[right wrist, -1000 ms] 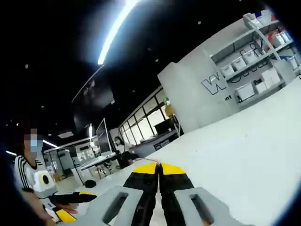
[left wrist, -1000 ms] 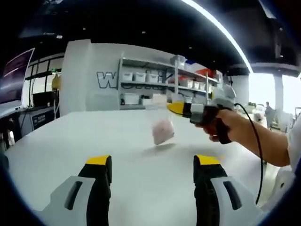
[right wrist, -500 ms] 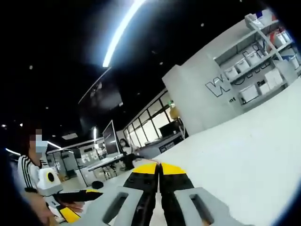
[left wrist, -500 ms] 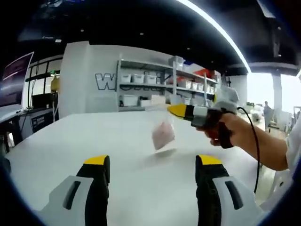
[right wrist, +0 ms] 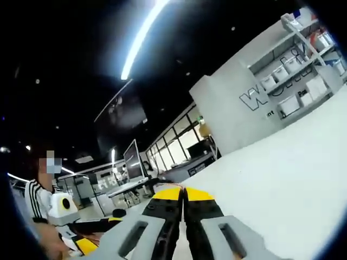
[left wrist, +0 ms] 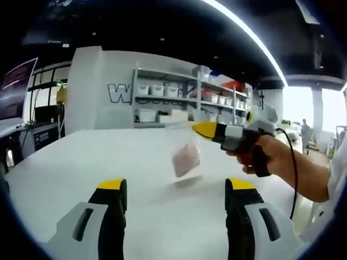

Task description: Open the resealable bag by pulling the two sides of the seal apart until the entire bag opening is separated and visibly accessible.

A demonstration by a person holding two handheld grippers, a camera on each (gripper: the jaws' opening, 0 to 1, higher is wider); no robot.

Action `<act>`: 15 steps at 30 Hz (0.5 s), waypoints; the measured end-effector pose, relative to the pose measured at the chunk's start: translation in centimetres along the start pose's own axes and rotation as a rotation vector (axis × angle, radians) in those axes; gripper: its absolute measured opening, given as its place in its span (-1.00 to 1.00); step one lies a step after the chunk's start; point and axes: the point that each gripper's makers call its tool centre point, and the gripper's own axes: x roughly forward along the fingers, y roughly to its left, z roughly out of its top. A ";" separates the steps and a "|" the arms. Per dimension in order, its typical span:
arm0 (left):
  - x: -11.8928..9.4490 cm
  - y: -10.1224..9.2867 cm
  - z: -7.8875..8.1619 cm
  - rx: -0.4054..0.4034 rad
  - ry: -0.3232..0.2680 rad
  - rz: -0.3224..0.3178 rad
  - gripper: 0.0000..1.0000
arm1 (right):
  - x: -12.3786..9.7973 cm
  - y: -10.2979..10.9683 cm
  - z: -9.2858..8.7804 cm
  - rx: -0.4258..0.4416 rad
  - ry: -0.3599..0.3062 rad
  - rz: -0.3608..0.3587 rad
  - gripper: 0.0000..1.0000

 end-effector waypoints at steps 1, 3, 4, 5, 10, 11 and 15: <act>0.0 -0.1 0.0 -0.005 0.000 -0.005 0.47 | -0.1 0.1 -0.1 -0.004 0.003 0.000 -1.00; 0.1 -0.4 -0.1 -0.007 0.001 -0.012 0.46 | -0.2 0.5 -0.2 -0.007 0.006 0.004 -1.00; 0.1 -0.4 -0.1 -0.007 0.003 -0.015 0.46 | -0.2 0.6 -0.2 -0.004 0.007 0.006 -1.00; 0.1 -0.5 -0.2 -0.008 0.004 -0.017 0.46 | -0.3 0.6 -0.3 -0.002 0.007 0.007 -1.00; 0.0 -0.7 -0.1 -0.017 0.000 -0.025 0.46 | -0.6 1.1 -0.5 0.010 0.007 0.015 -1.00; 0.0 -0.7 0.0 -0.019 -0.001 -0.025 0.45 | -0.6 1.3 -0.5 0.013 0.006 0.017 -1.00; -0.1 -0.8 0.0 -0.030 -0.005 -0.032 0.45 | -0.9 1.9 -0.6 0.015 0.004 0.027 -1.00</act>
